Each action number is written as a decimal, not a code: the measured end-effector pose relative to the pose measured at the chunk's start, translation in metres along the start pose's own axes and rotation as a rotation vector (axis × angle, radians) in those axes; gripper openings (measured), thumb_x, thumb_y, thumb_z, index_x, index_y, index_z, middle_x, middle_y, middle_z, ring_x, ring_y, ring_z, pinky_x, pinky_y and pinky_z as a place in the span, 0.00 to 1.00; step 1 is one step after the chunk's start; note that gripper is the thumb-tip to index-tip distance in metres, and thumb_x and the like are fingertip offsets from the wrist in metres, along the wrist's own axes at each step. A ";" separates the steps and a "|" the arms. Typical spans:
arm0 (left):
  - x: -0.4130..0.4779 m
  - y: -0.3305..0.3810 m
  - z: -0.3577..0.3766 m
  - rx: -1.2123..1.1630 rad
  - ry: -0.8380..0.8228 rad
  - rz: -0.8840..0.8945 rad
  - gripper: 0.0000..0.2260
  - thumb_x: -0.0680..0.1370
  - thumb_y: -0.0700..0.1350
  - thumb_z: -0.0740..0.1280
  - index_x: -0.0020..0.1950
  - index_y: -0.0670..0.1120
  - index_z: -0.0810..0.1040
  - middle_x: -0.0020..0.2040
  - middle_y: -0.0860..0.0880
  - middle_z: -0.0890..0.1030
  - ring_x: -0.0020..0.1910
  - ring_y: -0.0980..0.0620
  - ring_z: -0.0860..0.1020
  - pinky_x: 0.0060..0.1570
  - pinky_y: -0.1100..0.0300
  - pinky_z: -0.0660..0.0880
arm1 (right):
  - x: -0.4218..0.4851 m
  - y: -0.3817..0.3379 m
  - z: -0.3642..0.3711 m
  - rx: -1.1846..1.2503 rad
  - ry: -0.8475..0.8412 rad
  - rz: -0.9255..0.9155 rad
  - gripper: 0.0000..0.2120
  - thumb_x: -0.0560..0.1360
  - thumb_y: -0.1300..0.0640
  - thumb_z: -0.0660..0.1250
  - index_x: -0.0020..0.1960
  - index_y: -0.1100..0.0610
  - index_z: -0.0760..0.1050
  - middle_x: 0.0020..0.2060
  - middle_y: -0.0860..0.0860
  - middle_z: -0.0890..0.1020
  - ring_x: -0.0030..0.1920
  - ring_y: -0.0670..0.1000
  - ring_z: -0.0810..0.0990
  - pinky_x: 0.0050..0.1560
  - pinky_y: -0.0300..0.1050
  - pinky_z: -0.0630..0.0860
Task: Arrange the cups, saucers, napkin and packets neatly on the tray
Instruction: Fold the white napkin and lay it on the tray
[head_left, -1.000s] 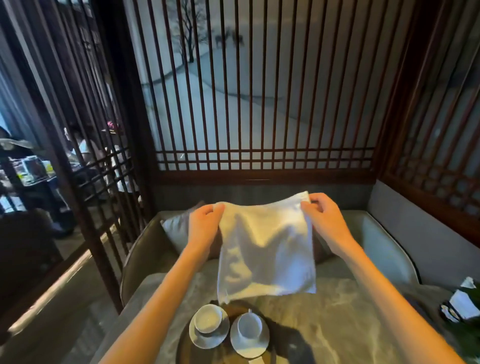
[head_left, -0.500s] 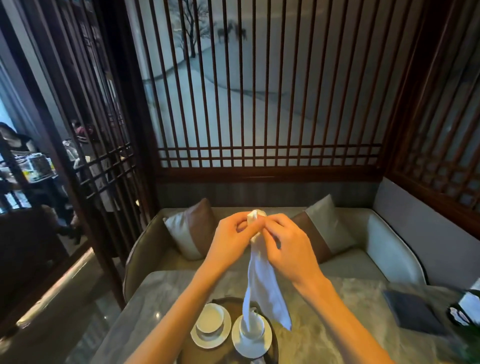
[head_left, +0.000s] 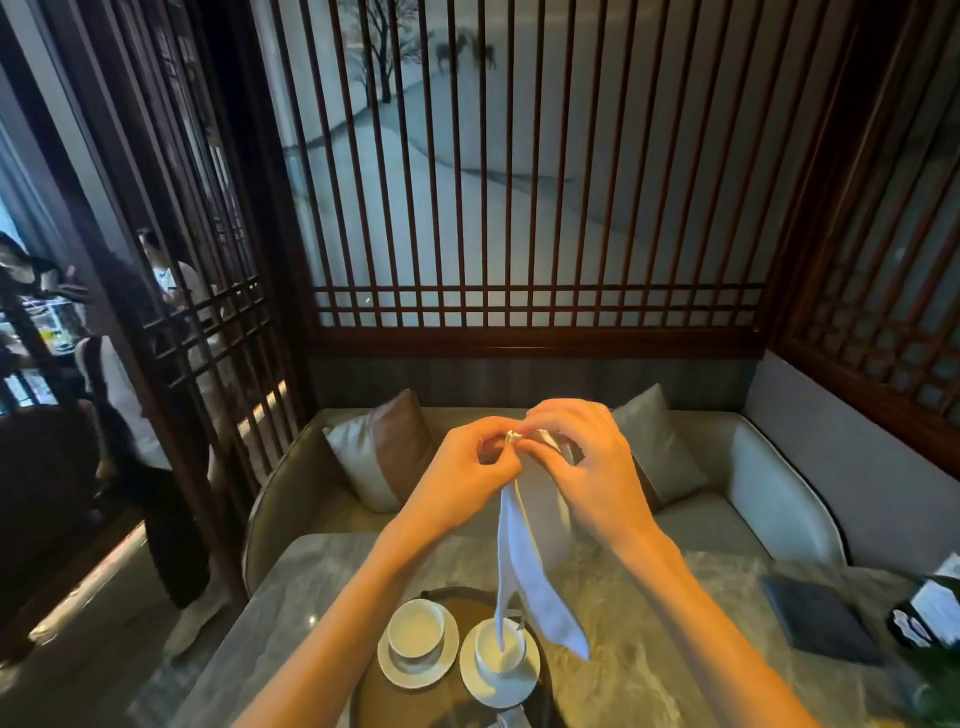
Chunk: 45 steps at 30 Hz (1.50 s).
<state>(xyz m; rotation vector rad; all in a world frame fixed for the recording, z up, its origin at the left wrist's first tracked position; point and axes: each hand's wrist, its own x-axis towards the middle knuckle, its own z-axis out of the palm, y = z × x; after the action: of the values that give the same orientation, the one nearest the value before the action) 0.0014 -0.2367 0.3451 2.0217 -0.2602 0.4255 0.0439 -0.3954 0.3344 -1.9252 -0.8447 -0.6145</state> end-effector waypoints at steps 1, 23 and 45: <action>0.001 0.000 -0.001 -0.022 0.010 -0.005 0.15 0.78 0.37 0.66 0.53 0.58 0.79 0.49 0.57 0.83 0.52 0.59 0.82 0.53 0.68 0.78 | 0.002 -0.001 0.000 0.022 -0.009 0.014 0.07 0.75 0.49 0.70 0.52 0.46 0.83 0.52 0.37 0.79 0.58 0.42 0.75 0.59 0.39 0.74; -0.015 -0.011 -0.025 -0.063 -0.002 -0.119 0.18 0.78 0.41 0.67 0.65 0.51 0.64 0.48 0.47 0.85 0.47 0.49 0.84 0.51 0.54 0.80 | 0.051 -0.030 0.000 -0.188 -0.349 0.031 0.06 0.73 0.49 0.73 0.49 0.48 0.81 0.43 0.44 0.82 0.43 0.42 0.79 0.41 0.34 0.71; -0.044 -0.106 -0.007 -0.157 0.212 -0.326 0.10 0.77 0.65 0.59 0.56 0.66 0.70 0.57 0.54 0.76 0.57 0.52 0.79 0.43 0.65 0.80 | 0.044 0.068 -0.085 -0.025 0.146 0.127 0.05 0.80 0.51 0.65 0.54 0.50 0.71 0.40 0.42 0.81 0.40 0.37 0.79 0.38 0.28 0.71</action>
<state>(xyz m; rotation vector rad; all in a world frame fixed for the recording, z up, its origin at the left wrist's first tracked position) -0.0021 -0.1813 0.2443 1.8068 0.1614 0.3954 0.1174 -0.4810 0.3667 -1.9144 -0.6213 -0.6822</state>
